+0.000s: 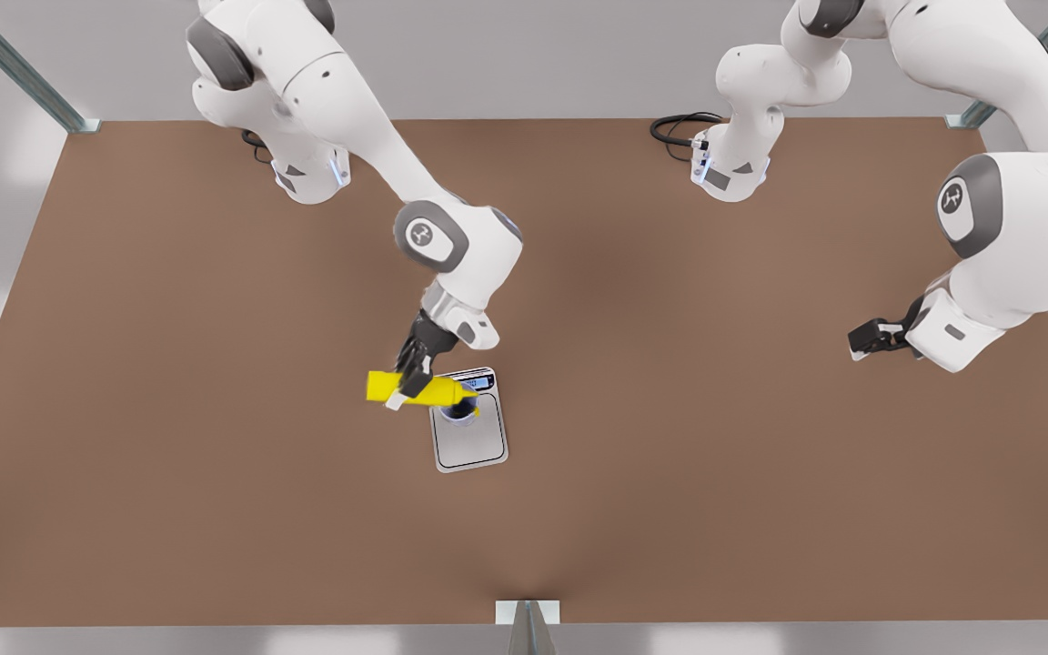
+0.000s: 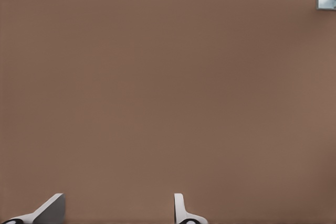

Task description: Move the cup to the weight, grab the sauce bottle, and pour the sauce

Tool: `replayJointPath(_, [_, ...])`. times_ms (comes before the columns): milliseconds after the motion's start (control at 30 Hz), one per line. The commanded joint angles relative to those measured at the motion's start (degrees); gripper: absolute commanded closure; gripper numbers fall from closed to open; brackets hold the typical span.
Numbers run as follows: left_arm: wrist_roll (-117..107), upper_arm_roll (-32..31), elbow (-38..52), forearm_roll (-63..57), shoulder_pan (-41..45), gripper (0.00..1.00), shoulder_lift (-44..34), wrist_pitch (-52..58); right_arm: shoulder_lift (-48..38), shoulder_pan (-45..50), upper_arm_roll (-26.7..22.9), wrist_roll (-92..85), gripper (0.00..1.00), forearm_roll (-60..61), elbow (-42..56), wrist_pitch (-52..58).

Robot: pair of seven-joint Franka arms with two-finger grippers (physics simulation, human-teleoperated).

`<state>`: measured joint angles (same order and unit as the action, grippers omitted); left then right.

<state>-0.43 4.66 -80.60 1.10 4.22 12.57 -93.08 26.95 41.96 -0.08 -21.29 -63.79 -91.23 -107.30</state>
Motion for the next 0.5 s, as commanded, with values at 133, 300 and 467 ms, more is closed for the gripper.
replayJointPath(133, [0.0,0.0,0.0,0.04,0.0,0.0,0.0,0.0,2.32,0.58,-0.09,1.08,0.41,-3.53,-0.71,4.21])
replayJointPath(300, [0.0,-0.09,0.0,-0.05,0.0,0.0,0.0,0.0,3.28,-0.12,-0.27,6.79,0.41,-5.99,-3.34,4.3])
replayJointPath(467, [0.0,-0.09,0.0,0.04,0.0,0.0,0.0,0.0,3.2,0.67,-0.18,9.34,0.41,-6.96,-5.45,4.65])
